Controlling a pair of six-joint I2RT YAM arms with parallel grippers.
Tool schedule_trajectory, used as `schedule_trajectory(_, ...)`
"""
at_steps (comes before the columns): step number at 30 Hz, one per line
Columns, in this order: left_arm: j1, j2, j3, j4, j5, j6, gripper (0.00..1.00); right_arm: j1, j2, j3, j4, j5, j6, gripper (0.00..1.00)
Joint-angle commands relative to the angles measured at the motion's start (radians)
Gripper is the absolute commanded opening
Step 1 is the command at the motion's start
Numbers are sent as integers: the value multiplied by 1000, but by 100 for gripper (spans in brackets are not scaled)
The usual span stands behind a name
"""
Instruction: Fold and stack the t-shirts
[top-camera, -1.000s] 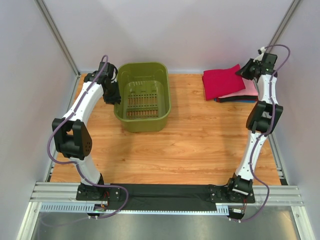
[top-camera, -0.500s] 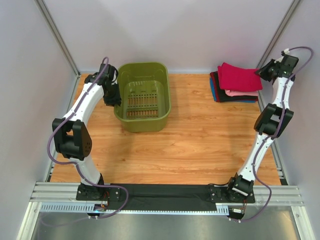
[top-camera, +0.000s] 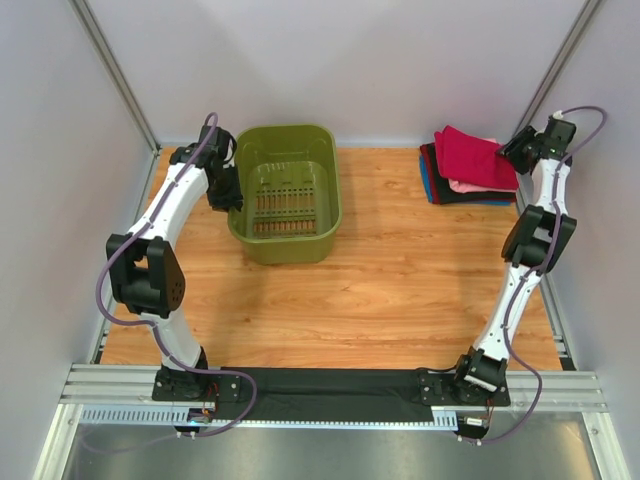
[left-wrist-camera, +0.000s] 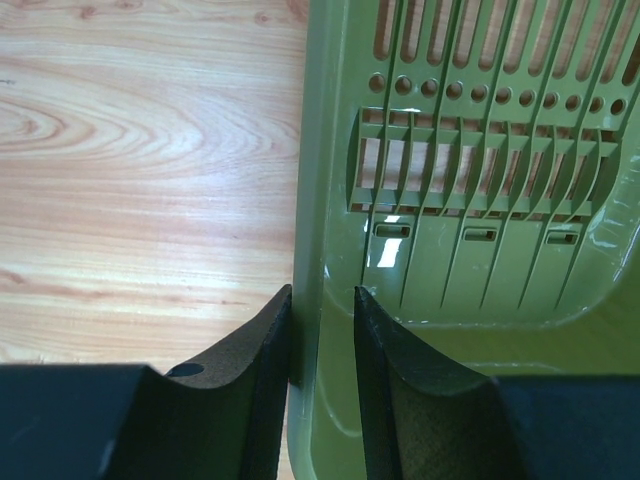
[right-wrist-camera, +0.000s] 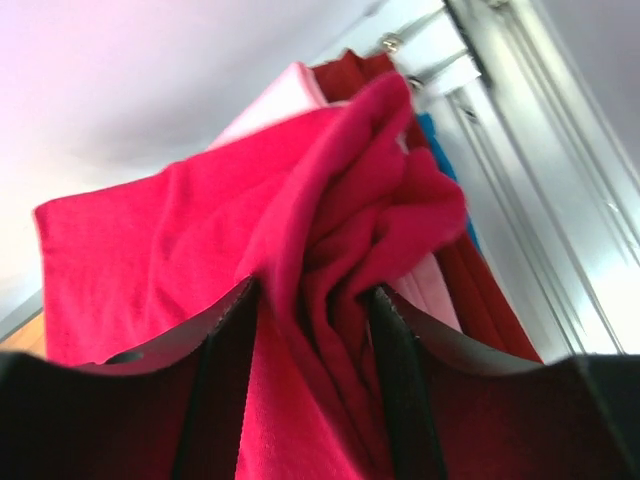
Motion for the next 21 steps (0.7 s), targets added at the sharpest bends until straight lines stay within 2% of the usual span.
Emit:
schedule_trajectory(1, -2, -18, 35, -1, 18, -18, 38, -16, -191, -66, -12, 154, 10, 51)
schedule_trajectory(6, -2, -42, 15, 12, 55, -32, 38, 37, -325, -168, -86, 283, -47, 58)
schedule_trajectory(10, -2, -55, 3, 27, 94, -46, 38, 116, -413, -254, -104, 399, -185, 63)
schedule_trajectory(13, -2, -65, -12, 53, 115, -51, 39, 204, -460, -376, -61, 409, -349, 65)
schedule_trajectory(14, -2, -67, -22, 70, 118, -52, 39, 263, -471, -410, -45, 449, -472, 65)
schedule_trajectory(18, -2, -70, -29, 99, 135, -57, 39, 392, -491, -559, 65, 552, -695, 67)
schedule_trajectory(21, -2, -72, -39, 116, 140, -60, 39, 432, -470, -585, 84, 585, -748, 67)
